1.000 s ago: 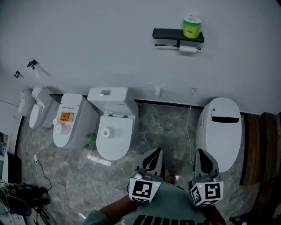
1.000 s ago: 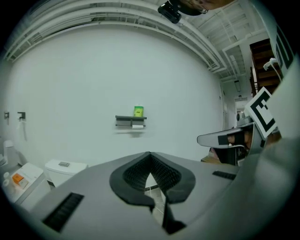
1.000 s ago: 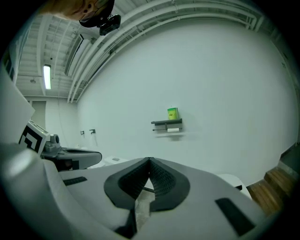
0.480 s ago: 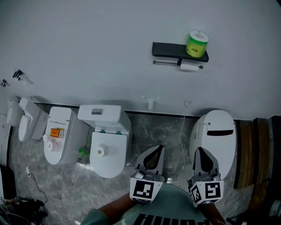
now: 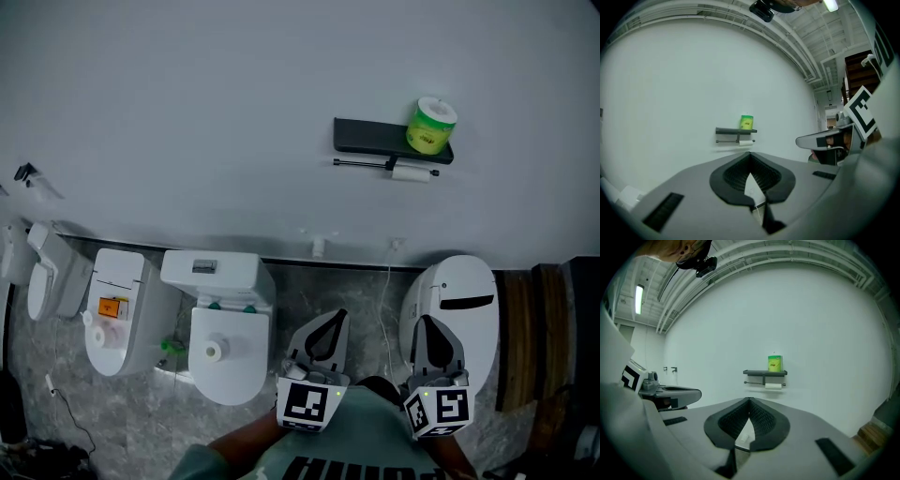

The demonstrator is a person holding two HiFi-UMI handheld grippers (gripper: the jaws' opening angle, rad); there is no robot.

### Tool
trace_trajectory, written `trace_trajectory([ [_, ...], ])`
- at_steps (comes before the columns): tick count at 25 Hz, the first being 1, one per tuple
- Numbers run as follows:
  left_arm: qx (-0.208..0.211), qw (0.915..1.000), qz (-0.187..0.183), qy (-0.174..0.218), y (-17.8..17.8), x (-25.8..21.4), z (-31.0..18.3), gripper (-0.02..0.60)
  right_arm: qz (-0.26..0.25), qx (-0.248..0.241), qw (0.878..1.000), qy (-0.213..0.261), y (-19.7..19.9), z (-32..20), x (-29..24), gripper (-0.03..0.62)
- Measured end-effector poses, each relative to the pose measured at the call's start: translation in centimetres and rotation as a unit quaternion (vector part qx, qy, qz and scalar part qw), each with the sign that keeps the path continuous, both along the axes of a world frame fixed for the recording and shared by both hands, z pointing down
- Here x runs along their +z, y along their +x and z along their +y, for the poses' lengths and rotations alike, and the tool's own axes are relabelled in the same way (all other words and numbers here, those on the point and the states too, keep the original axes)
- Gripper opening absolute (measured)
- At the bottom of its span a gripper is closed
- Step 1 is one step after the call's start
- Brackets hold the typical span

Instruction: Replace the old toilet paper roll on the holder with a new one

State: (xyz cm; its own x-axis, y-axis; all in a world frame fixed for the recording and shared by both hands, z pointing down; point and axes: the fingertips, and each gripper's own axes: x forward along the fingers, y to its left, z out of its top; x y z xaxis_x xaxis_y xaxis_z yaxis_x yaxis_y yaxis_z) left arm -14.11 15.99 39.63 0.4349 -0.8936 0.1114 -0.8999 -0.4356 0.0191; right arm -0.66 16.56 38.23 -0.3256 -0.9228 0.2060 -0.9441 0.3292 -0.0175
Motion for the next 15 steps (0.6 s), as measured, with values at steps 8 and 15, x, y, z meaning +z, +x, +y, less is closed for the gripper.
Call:
trace_trajectory([
  [8, -0.003, 0.9999, 0.009, -0.011, -1.1, 0.7, -1.8, 0.005, 0.005, -0.004, 1.000, -0.008, -1.3, -1.8, 0.7, 0.008],
  [15, -0.017, 0.9997, -0.002, -0.020, -1.2, 1.0, -3.8, 0.004, -0.003, -0.020, 1.000, -0.010, -1.2, -4.5, 1.5, 0.008],
])
